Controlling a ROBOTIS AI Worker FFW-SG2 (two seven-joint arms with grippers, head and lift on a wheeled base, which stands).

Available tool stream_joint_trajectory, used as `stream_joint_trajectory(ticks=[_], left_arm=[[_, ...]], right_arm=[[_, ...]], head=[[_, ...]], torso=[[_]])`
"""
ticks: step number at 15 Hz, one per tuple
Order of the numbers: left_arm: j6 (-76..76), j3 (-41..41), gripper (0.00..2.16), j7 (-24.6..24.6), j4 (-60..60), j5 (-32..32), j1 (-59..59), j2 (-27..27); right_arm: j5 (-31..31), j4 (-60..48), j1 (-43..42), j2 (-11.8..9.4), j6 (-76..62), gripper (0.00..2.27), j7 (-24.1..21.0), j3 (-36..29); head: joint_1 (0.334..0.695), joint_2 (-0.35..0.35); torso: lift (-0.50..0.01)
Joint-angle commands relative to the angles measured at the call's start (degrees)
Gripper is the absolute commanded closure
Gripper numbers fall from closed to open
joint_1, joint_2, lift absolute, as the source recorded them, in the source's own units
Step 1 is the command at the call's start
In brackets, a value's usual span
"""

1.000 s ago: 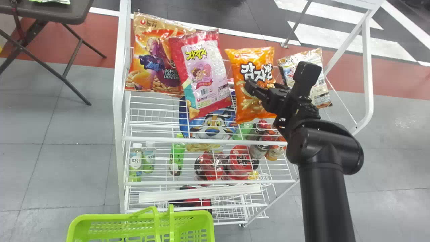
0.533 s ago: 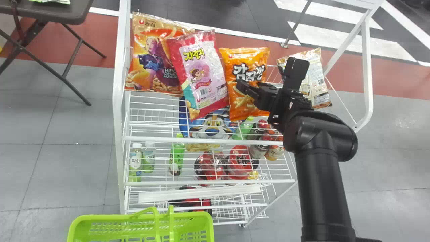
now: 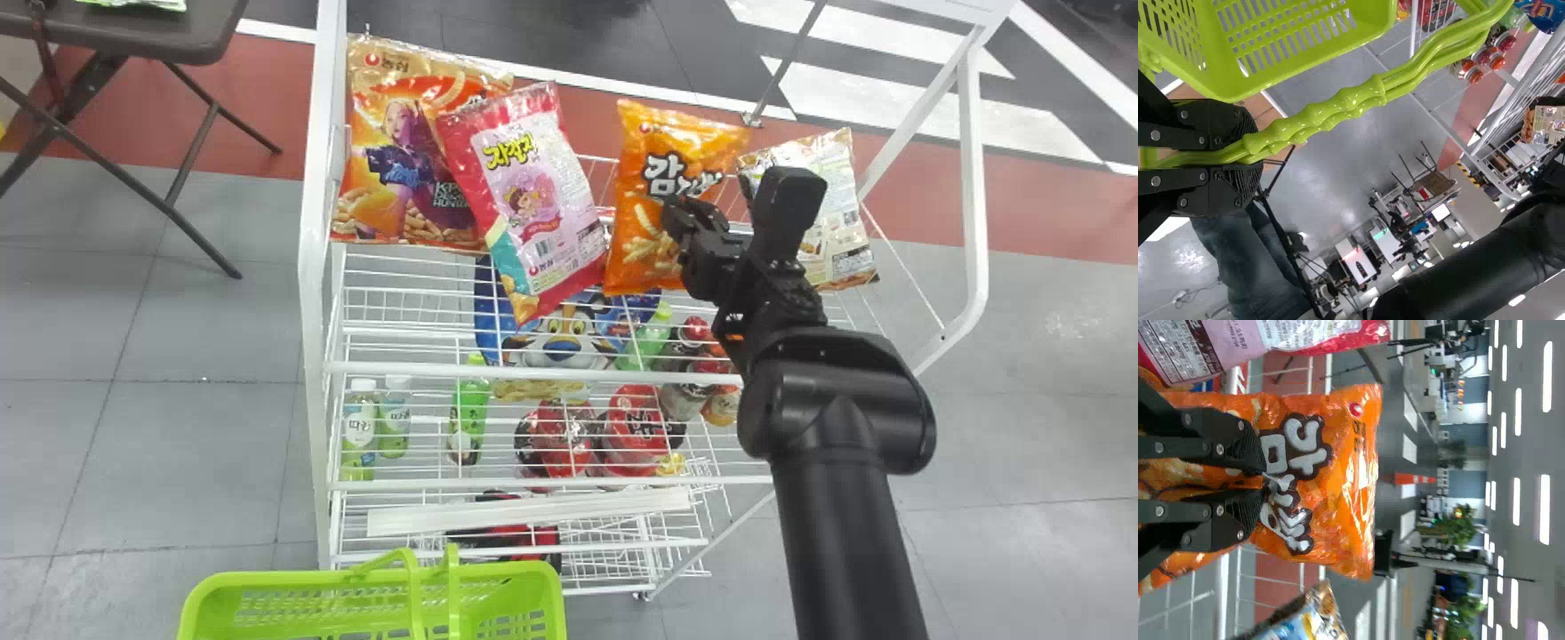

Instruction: Hold basket handle with left hand then pick Gamjakkang with right hand and place into basket

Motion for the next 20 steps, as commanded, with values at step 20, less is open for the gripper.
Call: stream_joint_trajectory(ticks=[20], left_arm=[[-0.89, -0.21, 2.14, -0.09, -0.59, 0.02, 0.72, 0.00]], right_arm=[[-27.85, -60.42, 42.73, 4.51, 47.61, 2.25, 2.29, -16.55]], head=[[0.695, -0.350]], torso=[[-0.019]])
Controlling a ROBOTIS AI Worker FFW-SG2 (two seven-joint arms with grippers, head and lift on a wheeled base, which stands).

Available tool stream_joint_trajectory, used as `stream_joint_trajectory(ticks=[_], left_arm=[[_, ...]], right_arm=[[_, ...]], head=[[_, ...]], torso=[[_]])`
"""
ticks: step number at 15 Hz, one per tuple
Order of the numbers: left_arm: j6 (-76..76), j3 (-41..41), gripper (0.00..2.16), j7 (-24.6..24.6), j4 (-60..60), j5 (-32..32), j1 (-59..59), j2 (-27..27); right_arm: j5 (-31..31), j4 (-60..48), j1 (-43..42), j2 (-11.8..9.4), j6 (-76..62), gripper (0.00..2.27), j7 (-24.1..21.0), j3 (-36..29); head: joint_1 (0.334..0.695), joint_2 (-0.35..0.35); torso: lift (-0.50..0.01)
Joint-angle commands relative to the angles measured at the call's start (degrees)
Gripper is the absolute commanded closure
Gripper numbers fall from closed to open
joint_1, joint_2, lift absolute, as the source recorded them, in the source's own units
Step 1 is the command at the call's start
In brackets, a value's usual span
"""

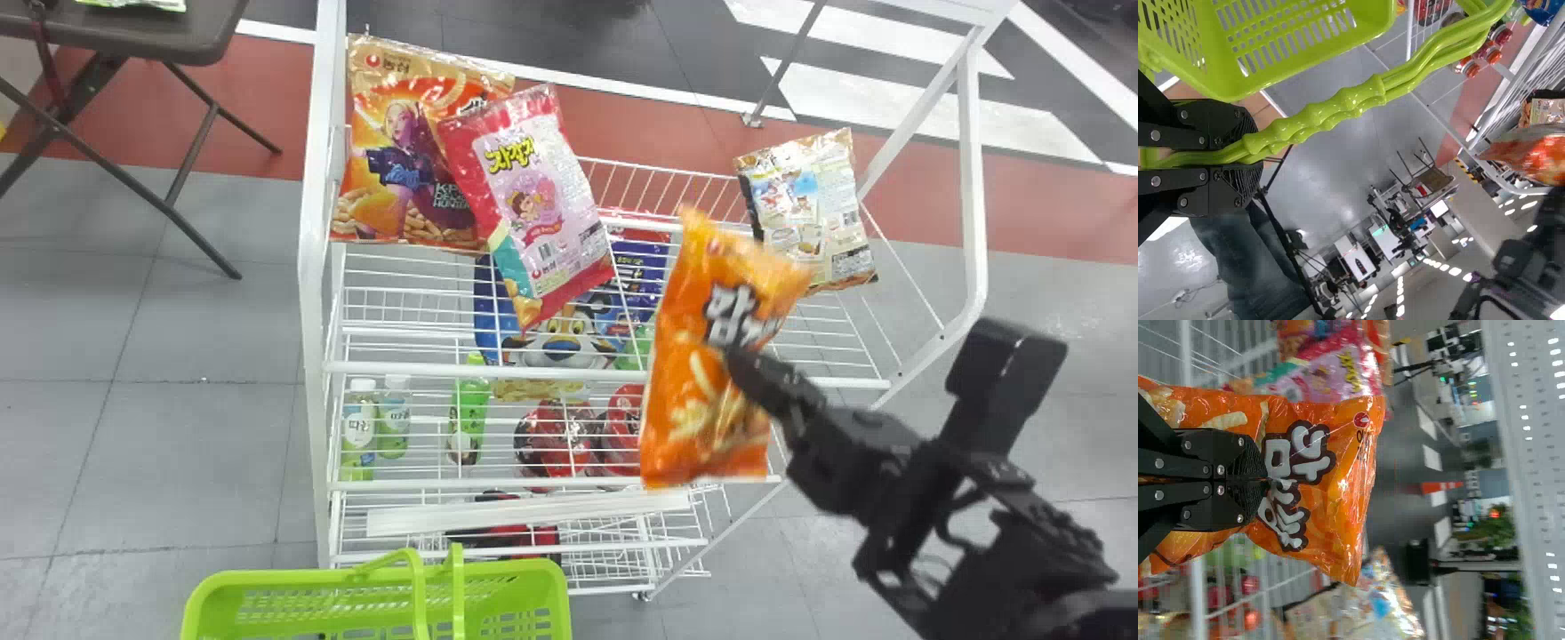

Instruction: Hold basket handle with left hand then pick Gamjakkang with right hand and place into basket

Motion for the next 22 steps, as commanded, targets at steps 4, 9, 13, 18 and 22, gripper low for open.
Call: stream_joint_trajectory(ticks=[4, 9, 13, 18, 22], left_arm=[[-0.23, -0.02, 2.14, 0.01, 0.21, -0.06, -0.09, -0.09], [-0.05, -0.19, 2.14, 0.01, 0.21, -0.14, -0.09, -0.09], [0.13, -0.28, 2.14, -0.26, -0.14, -0.14, 0.09, -0.09], [0.30, -0.46, 2.14, -0.34, -0.67, -0.32, 0.53, 0.09], [0.48, -0.46, 2.14, -0.34, -1.28, -0.58, 0.88, 0.18]], right_arm=[[-4.77, 1.22, 3.69, 0.64, 19.75, 2.25, 4.17, -0.78], [-0.29, 5.88, 4.92, 0.38, 24.84, 2.25, 5.84, 8.80], [4.37, 10.01, 4.83, -0.33, 23.44, 2.25, 5.84, 16.27], [9.82, 18.54, 2.55, -0.77, 13.07, 2.25, 5.05, 25.24], [12.55, 23.99, 1.40, -0.85, 3.22, 2.25, 5.58, 29.10]], head=[[0.695, -0.350], [0.695, -0.350], [0.695, -0.350], [0.695, -0.350], [0.695, -0.350]], torso=[[-0.019], [-0.019], [-0.019], [-0.019], [-0.019]])
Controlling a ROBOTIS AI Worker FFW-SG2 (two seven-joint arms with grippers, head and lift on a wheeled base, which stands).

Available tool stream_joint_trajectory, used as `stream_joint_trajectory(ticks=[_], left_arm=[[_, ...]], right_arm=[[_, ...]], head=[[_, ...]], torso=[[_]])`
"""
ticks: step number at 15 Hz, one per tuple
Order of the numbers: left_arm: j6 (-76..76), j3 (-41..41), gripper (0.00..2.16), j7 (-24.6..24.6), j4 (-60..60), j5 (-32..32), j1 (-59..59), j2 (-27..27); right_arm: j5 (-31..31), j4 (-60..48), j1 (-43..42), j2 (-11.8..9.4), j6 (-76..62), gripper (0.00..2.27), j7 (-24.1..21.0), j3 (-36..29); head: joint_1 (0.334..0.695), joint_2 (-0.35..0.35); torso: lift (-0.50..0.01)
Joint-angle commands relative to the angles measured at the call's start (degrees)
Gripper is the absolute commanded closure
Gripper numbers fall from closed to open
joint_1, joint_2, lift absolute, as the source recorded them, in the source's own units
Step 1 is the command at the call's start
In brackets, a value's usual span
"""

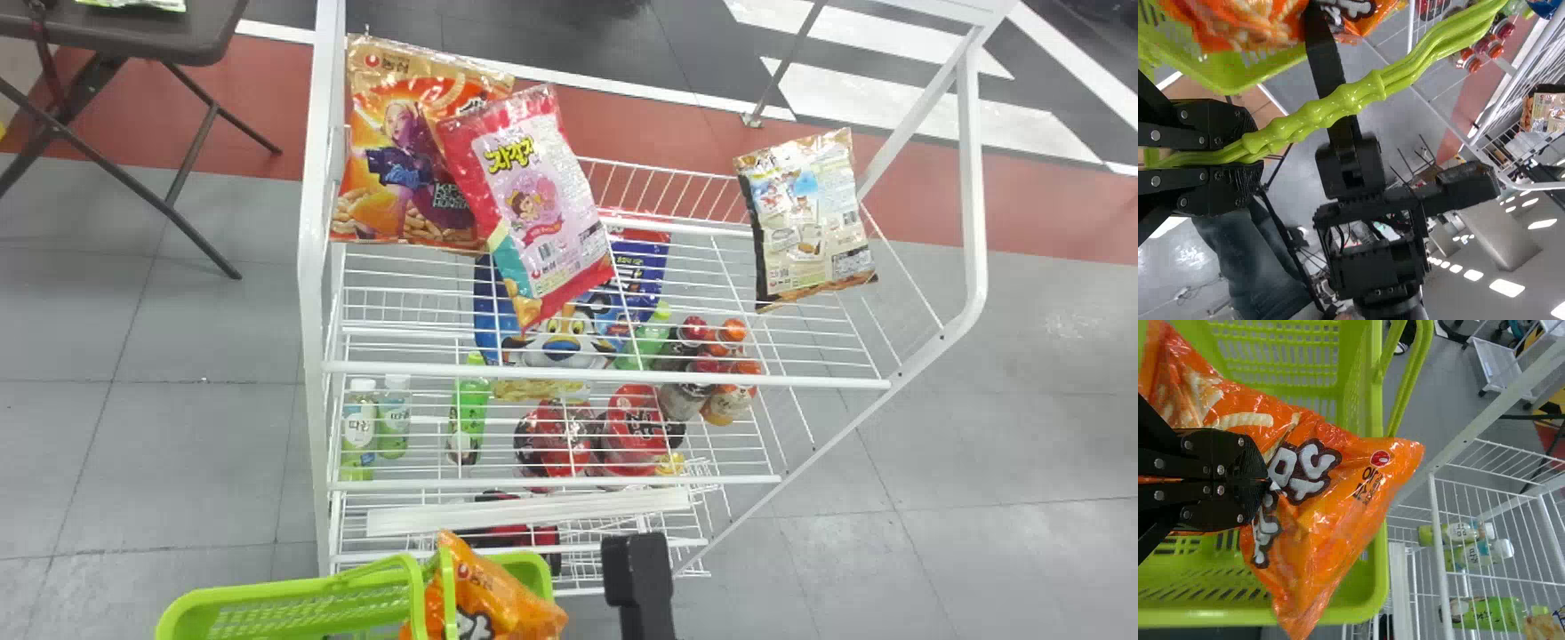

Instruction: Hold basket handle with left hand then pick Gamjakkang with right hand and place into basket

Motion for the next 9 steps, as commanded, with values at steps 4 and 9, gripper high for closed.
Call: stream_joint_trajectory(ticks=[4, 9], left_arm=[[0.35, 0.00, 2.14, 0.08, -0.35, -0.25, 0.15, 0.01], [0.35, 0.09, 2.14, 0.08, -0.27, -0.25, 0.15, 0.01]], right_arm=[[2.20, 5.91, -5.57, -1.11, 7.95, 1.08, 0.26, 4.34], [3.07, -2.88, -3.64, -2.87, 15.33, 0.06, -1.58, 3.64]], head=[[0.695, -0.350], [0.695, -0.350]], torso=[[-0.019], [-0.019]])
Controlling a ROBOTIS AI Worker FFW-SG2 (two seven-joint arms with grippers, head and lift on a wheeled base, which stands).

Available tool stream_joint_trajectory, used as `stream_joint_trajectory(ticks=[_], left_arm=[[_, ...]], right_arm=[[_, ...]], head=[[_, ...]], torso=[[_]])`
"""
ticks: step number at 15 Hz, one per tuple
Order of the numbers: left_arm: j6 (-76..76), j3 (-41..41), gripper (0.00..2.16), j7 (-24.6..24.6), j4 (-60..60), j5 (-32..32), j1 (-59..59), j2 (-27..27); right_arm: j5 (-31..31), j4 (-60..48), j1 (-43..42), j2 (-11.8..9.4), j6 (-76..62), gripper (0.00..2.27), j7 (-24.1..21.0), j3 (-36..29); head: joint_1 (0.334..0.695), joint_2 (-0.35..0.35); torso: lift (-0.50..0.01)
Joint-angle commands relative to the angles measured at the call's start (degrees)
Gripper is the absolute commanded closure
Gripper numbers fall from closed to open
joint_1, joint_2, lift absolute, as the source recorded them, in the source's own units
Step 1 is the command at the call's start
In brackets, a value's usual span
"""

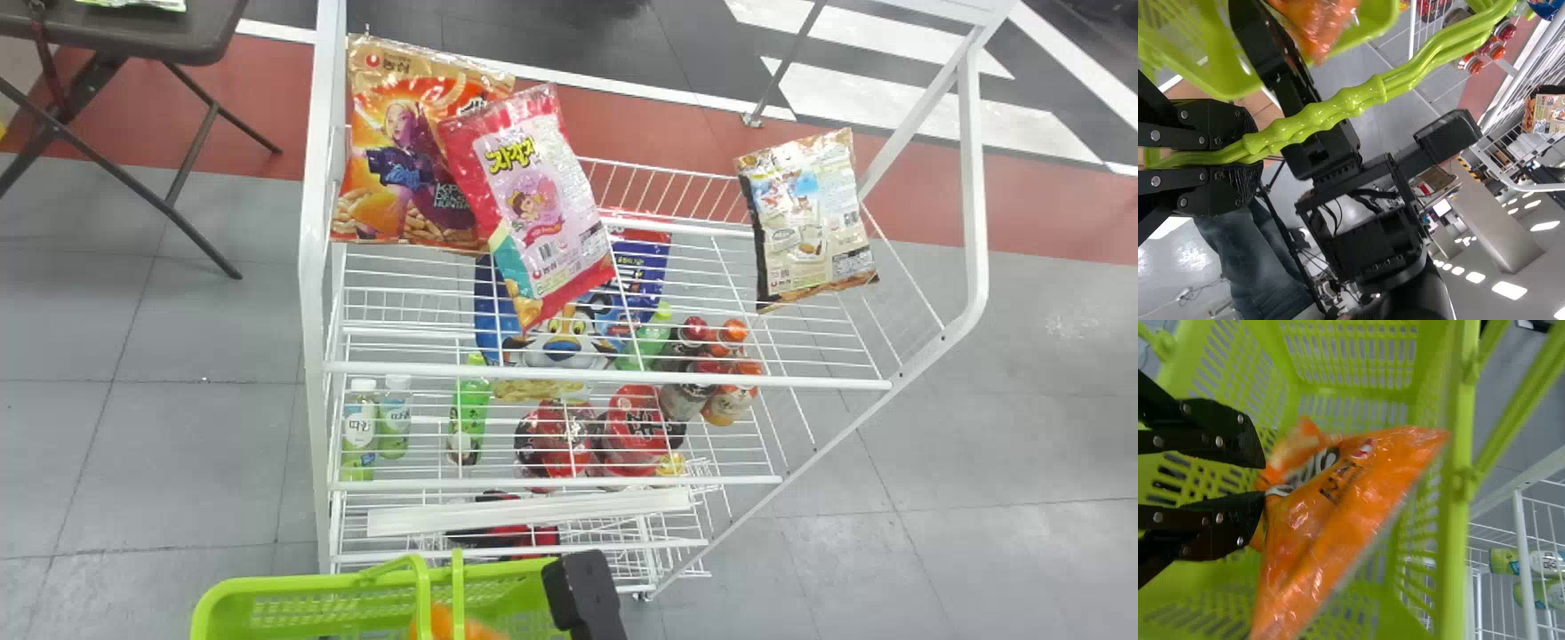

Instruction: Hold basket handle with left hand then pick Gamjakkang with right hand and place into basket

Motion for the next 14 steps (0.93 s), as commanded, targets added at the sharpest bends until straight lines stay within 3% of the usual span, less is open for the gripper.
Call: stream_joint_trajectory(ticks=[1, 4, 6, 11, 14], left_arm=[[-0.06, 0.01, 2.14, 0.02, 0.06, 0.00, 0.00, -0.08], [-0.06, 0.01, 2.14, 0.02, 0.15, 0.00, -0.09, -0.08], [-0.06, 0.01, 2.14, 0.02, 0.32, 0.00, -0.09, -0.08], [-0.76, -0.08, 2.14, 0.20, 0.94, 0.00, -0.26, -0.17], [-1.99, -0.34, 2.14, 0.11, 1.82, 0.00, -0.70, -0.26]], right_arm=[[0.55, -5.43, 1.65, -0.19, 0.29, 0.06, -0.85, -2.47], [-0.06, -10.44, 1.91, -0.19, -1.47, 0.06, -3.31, -6.43], [-2.09, -13.25, 2.62, -0.10, -9.56, 0.06, -3.31, -9.07], [-3.84, -12.19, 5.34, 2.18, -48.58, 0.06, -3.22, -11.79], [0.20, -6.74, 8.59, 3.41, -73.19, 0.07, -3.13, -10.12]], head=[[0.695, -0.350], [0.695, -0.350], [0.695, -0.350], [0.695, -0.350], [0.695, -0.350]], torso=[[-0.019], [-0.019], [-0.019], [-0.019], [-0.019]])
